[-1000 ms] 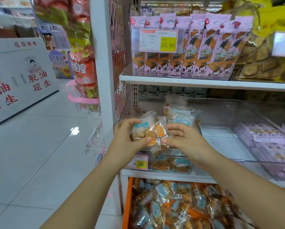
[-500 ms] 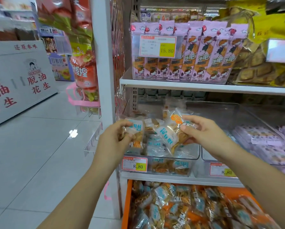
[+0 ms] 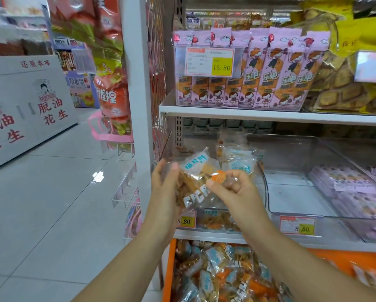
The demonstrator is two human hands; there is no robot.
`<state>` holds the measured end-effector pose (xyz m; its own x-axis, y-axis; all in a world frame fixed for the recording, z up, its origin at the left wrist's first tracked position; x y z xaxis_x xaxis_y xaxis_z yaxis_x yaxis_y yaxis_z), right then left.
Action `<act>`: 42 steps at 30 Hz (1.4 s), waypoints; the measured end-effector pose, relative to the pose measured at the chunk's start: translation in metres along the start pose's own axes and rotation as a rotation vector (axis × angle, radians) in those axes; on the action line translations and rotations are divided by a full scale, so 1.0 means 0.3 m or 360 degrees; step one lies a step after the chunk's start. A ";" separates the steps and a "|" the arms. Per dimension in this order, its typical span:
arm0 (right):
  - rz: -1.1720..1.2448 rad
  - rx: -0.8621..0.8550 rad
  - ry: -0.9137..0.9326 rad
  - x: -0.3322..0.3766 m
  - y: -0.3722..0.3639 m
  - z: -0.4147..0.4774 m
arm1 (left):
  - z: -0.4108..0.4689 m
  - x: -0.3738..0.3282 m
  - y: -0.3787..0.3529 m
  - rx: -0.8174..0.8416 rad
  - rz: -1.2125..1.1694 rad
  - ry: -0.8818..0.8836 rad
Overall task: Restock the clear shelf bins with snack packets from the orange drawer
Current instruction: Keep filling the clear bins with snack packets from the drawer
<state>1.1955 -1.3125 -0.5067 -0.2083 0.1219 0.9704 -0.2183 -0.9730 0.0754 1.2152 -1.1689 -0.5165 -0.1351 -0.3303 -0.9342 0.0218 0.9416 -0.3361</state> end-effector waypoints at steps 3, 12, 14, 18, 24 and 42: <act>-0.0242 0.0098 0.0106 -0.014 -0.026 0.002 | -0.008 -0.034 0.031 -0.0081 0.0427 -0.0225; -0.2233 0.0428 0.1159 0.022 -0.014 0.192 | -0.032 -0.173 0.127 -0.0345 0.1067 -0.0864; -0.2726 0.0775 0.1126 -0.017 -0.074 0.229 | -0.027 -0.177 0.130 -0.0355 0.1086 -0.0937; -0.3222 0.1068 0.0881 -0.070 -0.154 0.291 | -0.017 -0.177 0.133 -0.0346 0.1084 -0.1003; -0.2127 0.0410 0.1575 0.052 -0.132 0.260 | -0.027 -0.203 0.158 -0.0376 0.1043 -0.1051; -0.0230 0.0080 0.0135 0.103 0.136 0.181 | -0.012 -0.106 0.055 0.0505 0.0687 -0.0291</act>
<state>1.2318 -1.3592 -0.4611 -0.2585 0.2751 0.9260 -0.2040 -0.9525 0.2260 1.2162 -1.1427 -0.4919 0.1252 0.0480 -0.9910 0.3375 0.9372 0.0881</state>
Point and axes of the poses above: each hand's wrist, its own z-axis towards the middle knuckle, its own y-axis out of the back of the hand, x = y × z, the point moved 5 cm from there along z, towards the middle knuckle, and after that the axes turned 7 degrees about y, right-handed, at the moved point
